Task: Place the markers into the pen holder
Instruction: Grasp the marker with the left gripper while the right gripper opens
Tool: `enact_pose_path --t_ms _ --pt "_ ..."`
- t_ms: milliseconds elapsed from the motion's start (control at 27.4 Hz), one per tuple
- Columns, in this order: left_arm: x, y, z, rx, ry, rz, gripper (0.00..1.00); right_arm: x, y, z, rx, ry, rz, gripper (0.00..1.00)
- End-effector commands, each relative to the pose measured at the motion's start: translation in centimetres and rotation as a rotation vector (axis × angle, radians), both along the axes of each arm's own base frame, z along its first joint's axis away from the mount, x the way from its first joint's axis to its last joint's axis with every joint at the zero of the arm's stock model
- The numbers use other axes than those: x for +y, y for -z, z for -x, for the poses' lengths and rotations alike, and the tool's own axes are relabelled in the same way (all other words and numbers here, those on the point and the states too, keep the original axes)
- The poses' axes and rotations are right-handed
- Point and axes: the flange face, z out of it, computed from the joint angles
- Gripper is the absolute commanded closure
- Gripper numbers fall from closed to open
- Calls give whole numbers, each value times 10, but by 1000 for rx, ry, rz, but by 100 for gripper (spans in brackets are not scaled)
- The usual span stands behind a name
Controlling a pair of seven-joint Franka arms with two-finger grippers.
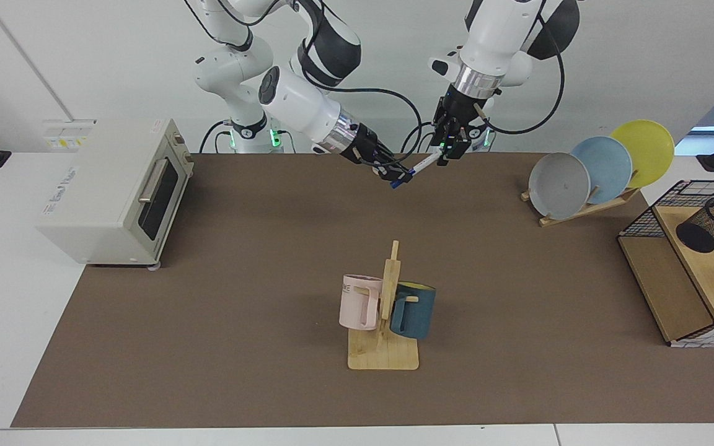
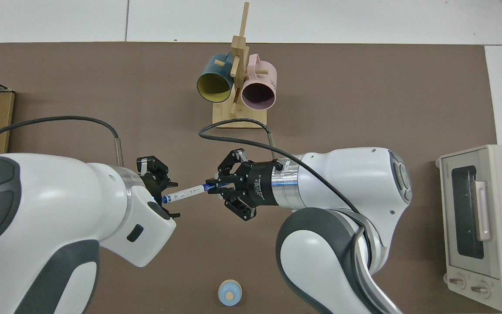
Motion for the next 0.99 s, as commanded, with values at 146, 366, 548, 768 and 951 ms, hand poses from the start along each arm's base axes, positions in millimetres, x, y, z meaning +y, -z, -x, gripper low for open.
enact_pose_path --t_ms 146,366,548,768,951 --pt "-7 -3 4 -1 5 5 100 2 -1 -4 4 30 -12 100" --pt "-8 -3 5 3 -9 3 100 2 -1 -4 10 33 -12 92" --pt "-4 -1 6 8 -23 -44 100 1 0 -3 2 27 9 0" --pt "13 2 5 8 -104 -189 100 -1 3 -3 -65 -41 116 0" --pt "68 5 -14 27 -226 -248 100 -8 10 -4 -198 -184 291 0"
